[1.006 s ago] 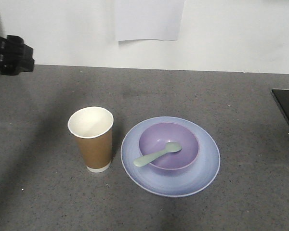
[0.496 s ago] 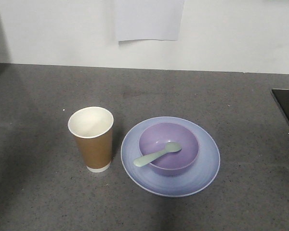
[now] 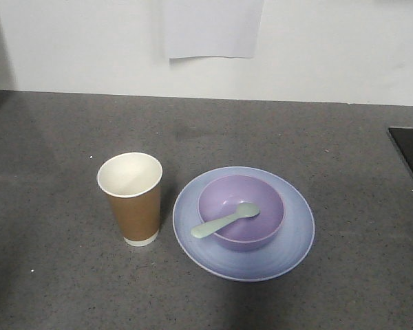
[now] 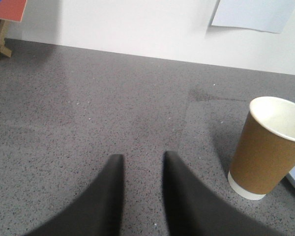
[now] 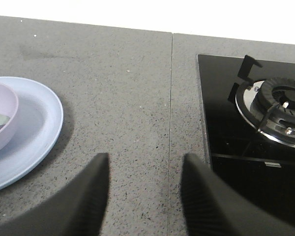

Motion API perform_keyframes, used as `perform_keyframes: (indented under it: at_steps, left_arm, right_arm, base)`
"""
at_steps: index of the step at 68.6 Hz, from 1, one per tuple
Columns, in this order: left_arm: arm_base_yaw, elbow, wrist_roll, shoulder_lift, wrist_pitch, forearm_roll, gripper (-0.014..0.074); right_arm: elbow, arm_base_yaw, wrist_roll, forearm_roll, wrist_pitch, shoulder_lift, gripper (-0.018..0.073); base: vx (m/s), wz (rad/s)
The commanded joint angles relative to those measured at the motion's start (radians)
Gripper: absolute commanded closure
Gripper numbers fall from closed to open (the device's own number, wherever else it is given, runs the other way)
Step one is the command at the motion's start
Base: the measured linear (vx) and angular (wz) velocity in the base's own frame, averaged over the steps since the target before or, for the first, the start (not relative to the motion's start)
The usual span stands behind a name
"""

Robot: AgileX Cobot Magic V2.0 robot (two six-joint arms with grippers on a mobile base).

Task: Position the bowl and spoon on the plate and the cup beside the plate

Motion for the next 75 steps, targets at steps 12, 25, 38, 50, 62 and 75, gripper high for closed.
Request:
perform_keyframes:
  at_steps: [12, 25, 38, 50, 62, 75]
  left_arm:
    - [-0.006, -0.020, -0.009, 0.006, -0.082, 0.044, 0.0605]
    - [-0.006, -0.020, -0.009, 0.006, -0.080, 0.042, 0.0604]
    - [-0.006, -0.020, -0.009, 0.006, -0.080, 0.042, 0.0604]
    - [-0.006, -0.020, -0.009, 0.006, -0.080, 0.042, 0.0604]
    - [-0.006, -0.020, -0.009, 0.006, -0.080, 0.042, 0.0604]
    - [-0.006, 0.039, 0.121, -0.016, -0.182, -0.017, 0.0604]
  right_arm:
    - [-0.024, -0.007, -0.003, -0.020, -0.083, 0.008, 0.0571]
    - [-0.024, -0.007, -0.003, -0.020, -0.062, 0.008, 0.0570]
    - [-0.024, -0.007, -0.003, -0.020, -0.062, 0.008, 0.0570]
    - [-0.024, -0.007, -0.004, -0.020, -0.062, 0.008, 0.0570]
    - [-0.024, -0.007, -0.004, -0.020, -0.062, 0.008, 0.0570]
    - [-0.024, -0.007, -0.004, -0.020, -0.062, 0.008, 0.0570]
  base:
    - [0.00, 0.00]
    - [0.00, 0.00]
    - [0.00, 0.00]
    - [0.00, 0.00]
    - [0.00, 0.00]
    - [0.00, 0.00]
